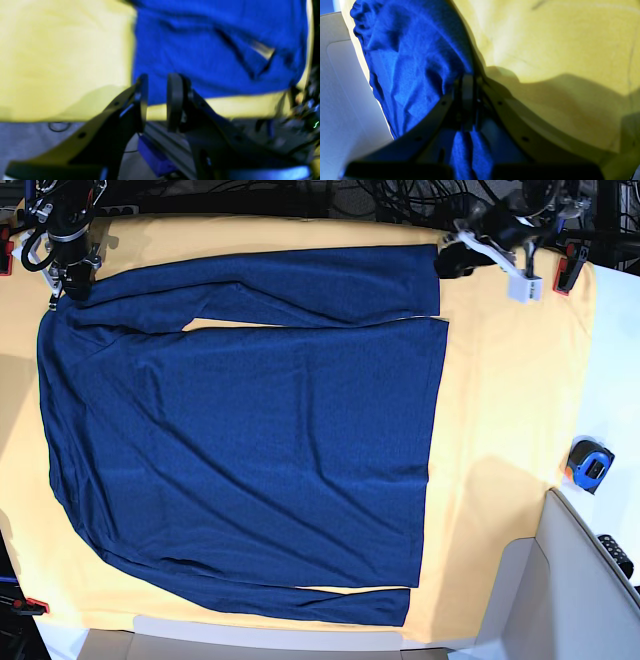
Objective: Fold the T-shirt properly
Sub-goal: 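Grasp the shirt's shoulder edge with both grippers, then lift the grasped shoulder edge with both grippers and pull it outward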
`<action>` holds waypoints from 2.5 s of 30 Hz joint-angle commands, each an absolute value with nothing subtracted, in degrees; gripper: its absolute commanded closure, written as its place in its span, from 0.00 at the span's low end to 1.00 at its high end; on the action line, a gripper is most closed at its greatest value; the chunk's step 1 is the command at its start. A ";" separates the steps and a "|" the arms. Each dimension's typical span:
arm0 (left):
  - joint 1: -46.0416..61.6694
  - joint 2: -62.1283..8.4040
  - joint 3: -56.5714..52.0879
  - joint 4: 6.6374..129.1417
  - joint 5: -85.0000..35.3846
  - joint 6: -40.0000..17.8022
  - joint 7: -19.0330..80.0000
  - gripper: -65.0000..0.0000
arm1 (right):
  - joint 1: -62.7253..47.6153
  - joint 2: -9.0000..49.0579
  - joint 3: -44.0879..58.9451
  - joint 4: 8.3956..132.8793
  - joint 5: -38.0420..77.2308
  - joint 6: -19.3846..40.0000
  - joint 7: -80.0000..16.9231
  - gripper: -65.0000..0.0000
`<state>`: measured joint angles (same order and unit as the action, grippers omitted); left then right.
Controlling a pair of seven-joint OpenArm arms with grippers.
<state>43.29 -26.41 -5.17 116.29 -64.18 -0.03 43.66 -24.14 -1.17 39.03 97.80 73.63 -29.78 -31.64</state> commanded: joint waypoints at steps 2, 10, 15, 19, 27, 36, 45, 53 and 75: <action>40.92 -27.12 -8.04 114.59 -69.93 -0.22 48.66 0.72 | -25.63 -2.42 38.29 95.43 68.44 -40.00 -34.33 1.00; 29.67 -22.90 -17.19 99.82 -76.70 -0.22 71.78 0.57 | -24.92 -2.24 38.20 95.43 68.35 -40.00 -34.33 1.00; 28.88 -21.67 -18.68 97.89 -76.70 -0.22 74.07 0.57 | -24.92 -1.98 38.20 95.43 68.35 -40.00 -34.33 1.00; 29.23 -20.88 -18.59 97.89 -76.79 -0.22 74.24 0.57 | -24.84 -2.07 38.11 95.43 67.91 -40.00 -34.42 1.00; 30.11 -18.68 -18.51 98.07 -76.79 -0.22 77.85 0.57 | -24.13 -2.24 38.11 95.43 65.71 -40.00 -34.51 1.00; 29.76 -18.42 -10.86 98.07 -76.53 -0.22 77.49 0.57 | -24.13 -2.24 38.11 95.43 65.63 -40.00 -34.59 1.00; 28.26 -18.42 -10.68 97.98 -76.35 -0.22 77.41 0.89 | -24.22 -2.24 38.11 95.43 65.98 -40.00 -34.77 1.00; 28.09 -18.68 -10.68 98.51 -76.62 -0.22 77.41 1.00 | -24.57 -2.24 38.11 95.43 65.98 -40.00 -35.03 1.00; 26.24 -18.77 -10.68 114.15 -76.35 -0.22 77.67 1.00 | -22.11 0.13 38.11 113.63 59.82 -40.00 -42.15 1.00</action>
